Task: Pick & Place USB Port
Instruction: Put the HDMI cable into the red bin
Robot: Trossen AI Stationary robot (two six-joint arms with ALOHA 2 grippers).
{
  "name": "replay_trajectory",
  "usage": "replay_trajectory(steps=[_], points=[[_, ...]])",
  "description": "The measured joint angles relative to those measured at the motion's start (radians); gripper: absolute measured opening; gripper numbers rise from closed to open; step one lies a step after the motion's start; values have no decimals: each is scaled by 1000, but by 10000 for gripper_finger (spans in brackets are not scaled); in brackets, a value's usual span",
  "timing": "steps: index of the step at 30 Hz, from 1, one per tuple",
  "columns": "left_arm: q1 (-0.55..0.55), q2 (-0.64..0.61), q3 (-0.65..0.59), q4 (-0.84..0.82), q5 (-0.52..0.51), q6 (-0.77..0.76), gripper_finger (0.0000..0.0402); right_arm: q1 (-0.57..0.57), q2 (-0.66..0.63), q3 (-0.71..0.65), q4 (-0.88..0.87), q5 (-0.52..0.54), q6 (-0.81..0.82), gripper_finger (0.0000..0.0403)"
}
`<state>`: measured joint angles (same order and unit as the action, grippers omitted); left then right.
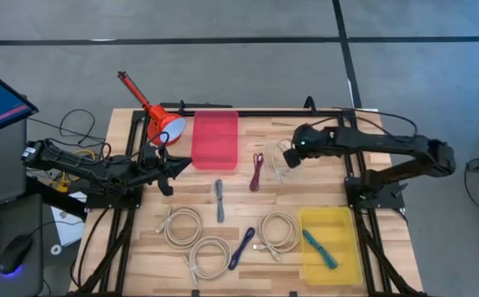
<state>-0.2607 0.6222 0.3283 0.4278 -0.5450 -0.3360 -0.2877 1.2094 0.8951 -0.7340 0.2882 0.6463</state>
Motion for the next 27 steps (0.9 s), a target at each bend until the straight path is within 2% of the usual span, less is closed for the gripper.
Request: replay_trajectory(steps=[5,10,13,17,22,27], points=[[1,11,0,3,33,-91,24,38,-59,1,197,-11,-30,2],[22,40,0,8,34,-257,64,83,-54,2,411,-27,-102,1],[49,67,0,30,51,-379,90,107,-21,3,516,-30,-123,1],[89,114,0,132,139,-474,121,135,40,3,637,-30,-129,1],[120,179,0,282,192,-519,154,161,113,9,753,-30,-133,1],[124,220,0,322,204,-562,178,185,193,81,770,-26,-140,1]])
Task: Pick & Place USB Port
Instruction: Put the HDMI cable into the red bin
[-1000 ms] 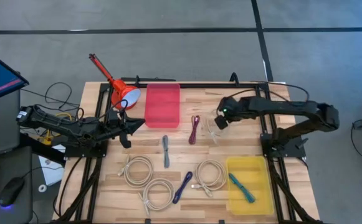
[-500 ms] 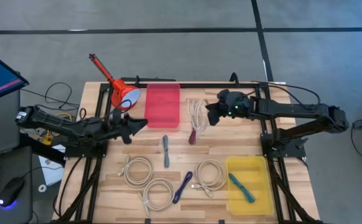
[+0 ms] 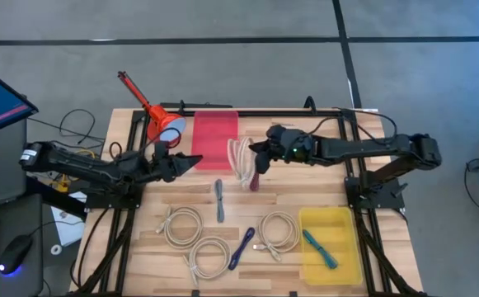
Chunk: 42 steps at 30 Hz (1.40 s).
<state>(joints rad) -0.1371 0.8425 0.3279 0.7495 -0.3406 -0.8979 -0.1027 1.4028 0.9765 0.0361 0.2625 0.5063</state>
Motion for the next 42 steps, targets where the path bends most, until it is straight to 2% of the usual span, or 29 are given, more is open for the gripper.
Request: replay_trajectory(steps=[12,17,21,29,34,42], points=[[0,43,0,78,22,-9,187,29,212,259,-62,-8,-113,1],[0,42,0,81,20,-9,187,34,279,347,-83,-46,-125,1],[0,42,0,81,20,0,187,34,324,388,-92,-79,-147,1],[0,42,0,82,2,2,180,37,355,414,-88,-82,-150,1],[0,42,0,82,-4,2,144,27,348,415,-115,-82,-150,1],[-1,42,0,81,-6,2,42,26,348,415,-120,-80,-152,1]])
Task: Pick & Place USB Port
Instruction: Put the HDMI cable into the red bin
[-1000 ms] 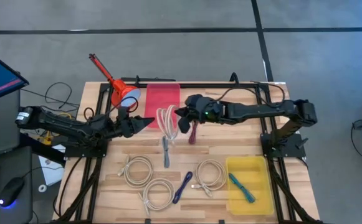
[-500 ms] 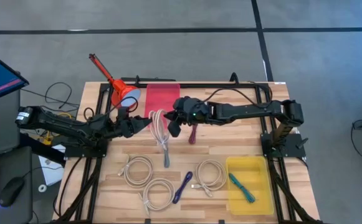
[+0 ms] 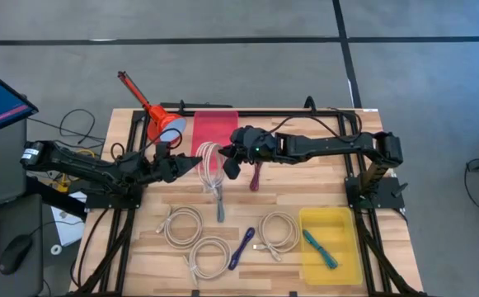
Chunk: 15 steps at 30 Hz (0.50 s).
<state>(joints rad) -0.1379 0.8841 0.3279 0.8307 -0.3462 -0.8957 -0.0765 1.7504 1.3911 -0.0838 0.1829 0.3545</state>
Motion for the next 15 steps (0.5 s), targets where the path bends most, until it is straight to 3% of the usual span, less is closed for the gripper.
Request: replay_trajectory(steps=[5,15], points=[[1,0,0,0,-2,30,15,-1,-3,0,-5,-4,-17,7],[47,0,0,1,13,171,14,-24,-125,-1,-184,-53,-20,109]])
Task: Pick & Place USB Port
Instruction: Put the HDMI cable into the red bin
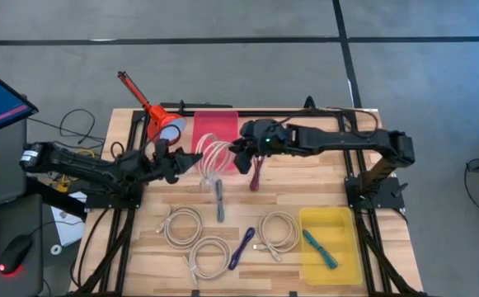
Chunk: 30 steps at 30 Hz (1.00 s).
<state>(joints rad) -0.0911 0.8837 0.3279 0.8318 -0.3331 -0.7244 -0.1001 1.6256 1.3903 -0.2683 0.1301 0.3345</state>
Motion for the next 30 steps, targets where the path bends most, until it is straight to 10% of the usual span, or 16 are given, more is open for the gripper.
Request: replay_trajectory(steps=[15,30], points=[[287,2,0,-89,229,41,14,-19,-237,0,-367,32,-4,213],[396,150,0,-229,247,92,14,-19,-301,0,-600,102,50,200]])
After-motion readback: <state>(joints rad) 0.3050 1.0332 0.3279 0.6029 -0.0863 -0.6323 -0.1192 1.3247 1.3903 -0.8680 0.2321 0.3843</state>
